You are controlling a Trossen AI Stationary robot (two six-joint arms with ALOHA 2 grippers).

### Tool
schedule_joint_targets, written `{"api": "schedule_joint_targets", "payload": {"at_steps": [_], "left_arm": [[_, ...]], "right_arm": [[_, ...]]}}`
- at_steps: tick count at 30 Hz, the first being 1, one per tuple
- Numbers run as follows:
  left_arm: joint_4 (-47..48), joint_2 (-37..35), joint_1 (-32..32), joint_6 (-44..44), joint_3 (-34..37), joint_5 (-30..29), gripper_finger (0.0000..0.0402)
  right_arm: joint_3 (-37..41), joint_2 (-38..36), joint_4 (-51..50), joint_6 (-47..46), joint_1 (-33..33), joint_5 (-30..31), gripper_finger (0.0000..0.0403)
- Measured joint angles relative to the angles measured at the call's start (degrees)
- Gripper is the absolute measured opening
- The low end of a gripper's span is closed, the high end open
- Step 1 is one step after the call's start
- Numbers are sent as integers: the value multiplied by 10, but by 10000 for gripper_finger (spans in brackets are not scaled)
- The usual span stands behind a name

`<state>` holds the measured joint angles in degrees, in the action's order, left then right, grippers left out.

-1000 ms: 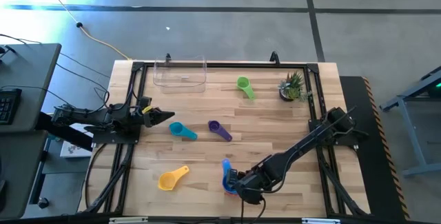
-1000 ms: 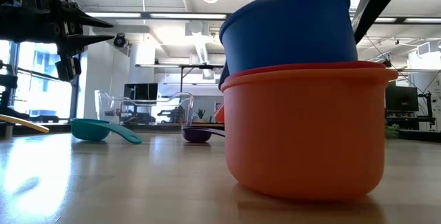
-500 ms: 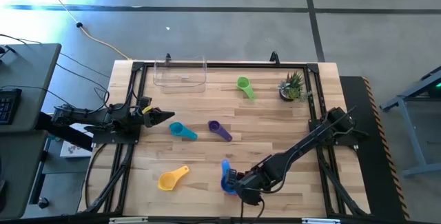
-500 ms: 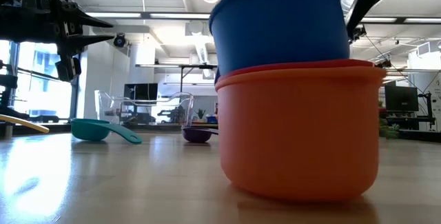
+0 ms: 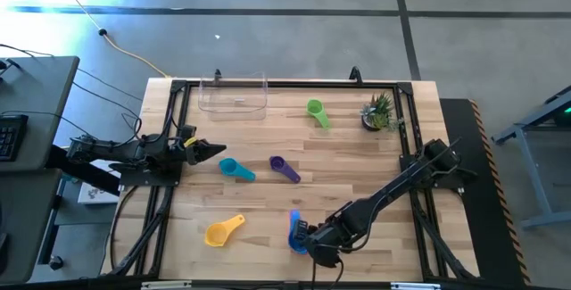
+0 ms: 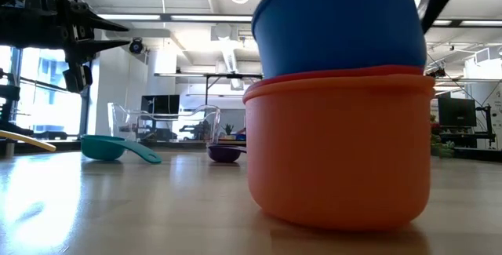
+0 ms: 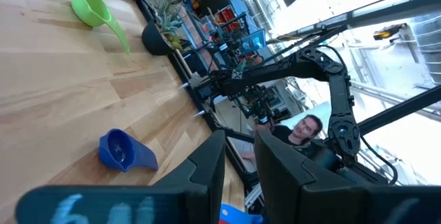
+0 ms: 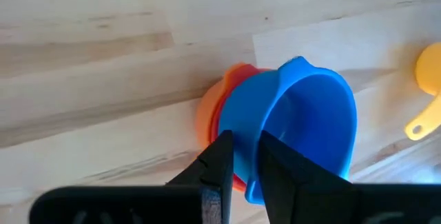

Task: Nest measuring cups in basket
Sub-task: Stack the blue measuring cup on the red measuring cup, then stack the yellow measuring cup on the blue measuring cup

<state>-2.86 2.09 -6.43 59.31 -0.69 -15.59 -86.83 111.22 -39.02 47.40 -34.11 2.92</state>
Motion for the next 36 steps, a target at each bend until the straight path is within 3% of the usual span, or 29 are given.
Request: {"api": "schedule_joint_targets", "payload": {"at_steps": [14, 23, 29, 36], "left_arm": [[0, 0, 0, 2, 0, 0, 71], [0, 0, 0, 2, 0, 0, 71], [0, 0, 0, 2, 0, 0, 71], [0, 0, 0, 0, 0, 0, 71]], "right_arm": [[0, 0, -2, -11, -1, -3, 54], [0, 0, -1, -9, 0, -5, 93], [0, 0, 1, -9, 0, 1, 99], [-13, 0, 4, -69, 0, 24, 99]]}}
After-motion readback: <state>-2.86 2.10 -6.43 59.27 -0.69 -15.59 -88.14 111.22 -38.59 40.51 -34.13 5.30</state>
